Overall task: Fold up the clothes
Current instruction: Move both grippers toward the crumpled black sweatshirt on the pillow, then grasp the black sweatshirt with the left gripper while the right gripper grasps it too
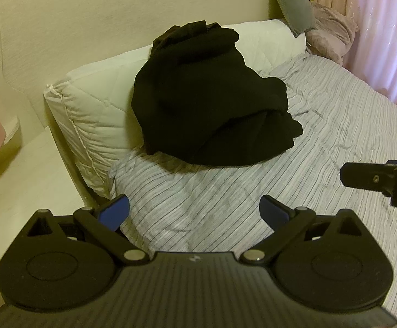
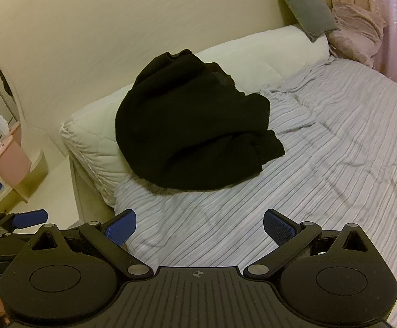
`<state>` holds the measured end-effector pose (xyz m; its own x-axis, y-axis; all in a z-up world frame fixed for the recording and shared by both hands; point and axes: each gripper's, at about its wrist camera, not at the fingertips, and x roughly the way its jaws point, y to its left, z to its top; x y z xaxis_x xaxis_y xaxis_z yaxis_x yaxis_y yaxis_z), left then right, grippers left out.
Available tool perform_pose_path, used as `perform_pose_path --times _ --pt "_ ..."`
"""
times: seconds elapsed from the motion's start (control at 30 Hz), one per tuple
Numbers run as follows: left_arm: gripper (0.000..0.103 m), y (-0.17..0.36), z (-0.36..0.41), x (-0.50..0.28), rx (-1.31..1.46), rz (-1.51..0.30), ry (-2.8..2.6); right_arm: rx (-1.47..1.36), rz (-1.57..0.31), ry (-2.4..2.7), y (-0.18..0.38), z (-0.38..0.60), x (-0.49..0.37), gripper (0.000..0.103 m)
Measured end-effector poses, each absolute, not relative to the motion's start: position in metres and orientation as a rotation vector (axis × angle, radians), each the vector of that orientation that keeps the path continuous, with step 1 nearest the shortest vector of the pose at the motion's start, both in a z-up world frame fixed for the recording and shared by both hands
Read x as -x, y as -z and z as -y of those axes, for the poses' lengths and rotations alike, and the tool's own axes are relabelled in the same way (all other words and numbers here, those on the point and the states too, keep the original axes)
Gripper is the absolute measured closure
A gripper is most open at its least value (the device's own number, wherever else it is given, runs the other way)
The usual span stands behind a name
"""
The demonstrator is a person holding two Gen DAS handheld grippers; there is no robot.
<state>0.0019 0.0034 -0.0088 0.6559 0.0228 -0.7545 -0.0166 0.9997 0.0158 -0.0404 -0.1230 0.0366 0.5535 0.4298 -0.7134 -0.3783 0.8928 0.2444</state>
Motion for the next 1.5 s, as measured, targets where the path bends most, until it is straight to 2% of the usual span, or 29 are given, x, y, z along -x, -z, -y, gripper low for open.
perform_pose_path --times 0.3,0.63,0.93,1.17,1.5 --pt "0.006 0.013 -0.008 0.001 0.072 -0.833 0.0 -0.045 -0.861 -0.473 -0.034 0.128 0.038 0.001" --pt "0.007 0.027 -0.02 -0.006 0.129 -0.828 -0.07 0.138 -0.738 -0.54 -0.031 0.159 0.023 0.001" --pt "0.006 0.017 -0.022 -0.027 -0.155 -0.789 -0.06 0.267 -0.686 -0.712 -0.008 0.151 -0.016 0.001" --pt "0.006 0.031 -0.058 -0.106 -0.341 -0.728 0.022 0.431 -0.607 -0.788 0.022 0.088 -0.049 0.001" --pt "0.007 0.087 -0.1 -0.244 -0.507 -0.769 0.197 0.808 -0.568 -0.812 0.1 -0.006 -0.117 0.001"
